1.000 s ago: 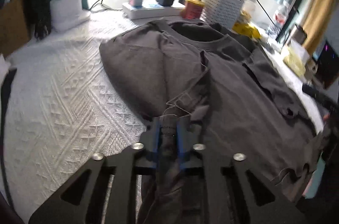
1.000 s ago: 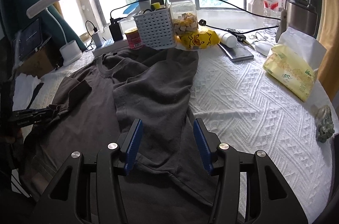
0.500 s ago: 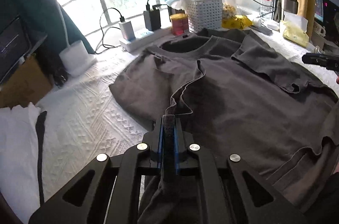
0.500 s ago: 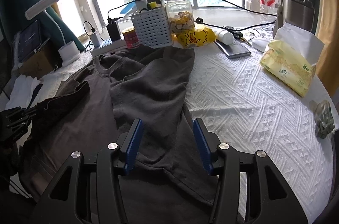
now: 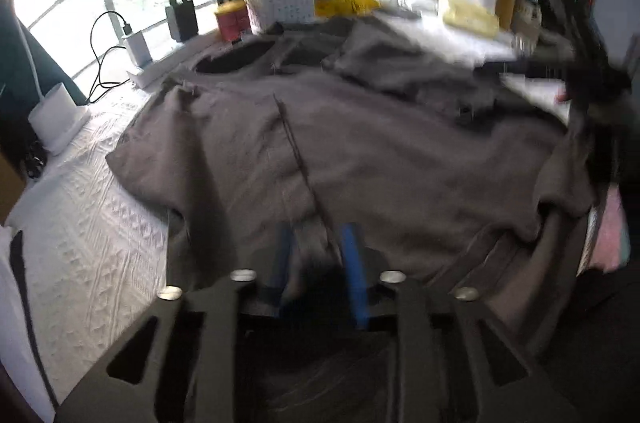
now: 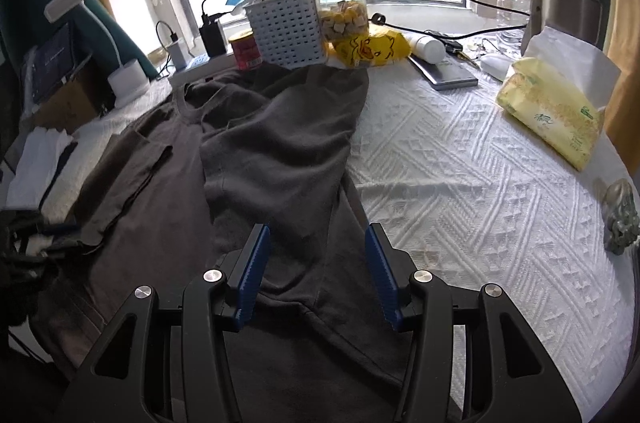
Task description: Fold small clothes
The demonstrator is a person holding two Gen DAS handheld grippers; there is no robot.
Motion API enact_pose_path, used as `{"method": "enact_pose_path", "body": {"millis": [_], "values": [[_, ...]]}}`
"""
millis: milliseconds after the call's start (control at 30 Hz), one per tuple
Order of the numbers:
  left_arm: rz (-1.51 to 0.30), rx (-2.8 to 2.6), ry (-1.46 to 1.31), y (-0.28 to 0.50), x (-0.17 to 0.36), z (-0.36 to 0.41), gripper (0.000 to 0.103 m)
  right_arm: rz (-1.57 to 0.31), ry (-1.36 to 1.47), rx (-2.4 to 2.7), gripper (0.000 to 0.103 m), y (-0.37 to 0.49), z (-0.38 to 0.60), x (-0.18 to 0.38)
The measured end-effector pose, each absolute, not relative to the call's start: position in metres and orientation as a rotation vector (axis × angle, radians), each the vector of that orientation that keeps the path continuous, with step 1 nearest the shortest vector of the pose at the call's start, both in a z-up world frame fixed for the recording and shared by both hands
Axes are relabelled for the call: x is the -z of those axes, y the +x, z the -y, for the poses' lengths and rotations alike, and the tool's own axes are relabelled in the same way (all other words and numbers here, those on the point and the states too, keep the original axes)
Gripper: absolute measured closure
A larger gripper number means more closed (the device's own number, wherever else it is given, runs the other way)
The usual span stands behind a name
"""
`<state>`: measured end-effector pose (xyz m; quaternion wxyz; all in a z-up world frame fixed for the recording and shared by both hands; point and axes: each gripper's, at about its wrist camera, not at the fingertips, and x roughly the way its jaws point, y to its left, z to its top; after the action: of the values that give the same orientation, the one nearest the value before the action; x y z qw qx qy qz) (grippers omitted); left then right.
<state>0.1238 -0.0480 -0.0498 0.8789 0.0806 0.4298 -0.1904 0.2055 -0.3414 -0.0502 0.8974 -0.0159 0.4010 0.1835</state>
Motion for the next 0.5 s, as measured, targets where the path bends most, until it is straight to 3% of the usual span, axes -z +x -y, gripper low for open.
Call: {"method": "enact_pose_path", "body": {"millis": [67,100,133,500], "values": [[-0.868,0.388,0.103,0.134,0.042,0.044,0.056,-0.833,-0.041,-0.379,0.044,0.208,0.34,0.051],[-0.863,0.381,0.087,0.138,0.041,0.043,0.054,-0.833,-0.043,-0.38,0.035,0.208,0.34,0.051],[-0.861,0.37,0.075,0.145,0.041,0.042,0.054,-0.833,-0.046,-0.381,0.033,0.209,0.339,0.051],[-0.982,0.38,0.032,0.16,0.076,0.048,0.054,-0.932,-0.245,-0.357,0.031,0.202,0.315,0.072]]}}
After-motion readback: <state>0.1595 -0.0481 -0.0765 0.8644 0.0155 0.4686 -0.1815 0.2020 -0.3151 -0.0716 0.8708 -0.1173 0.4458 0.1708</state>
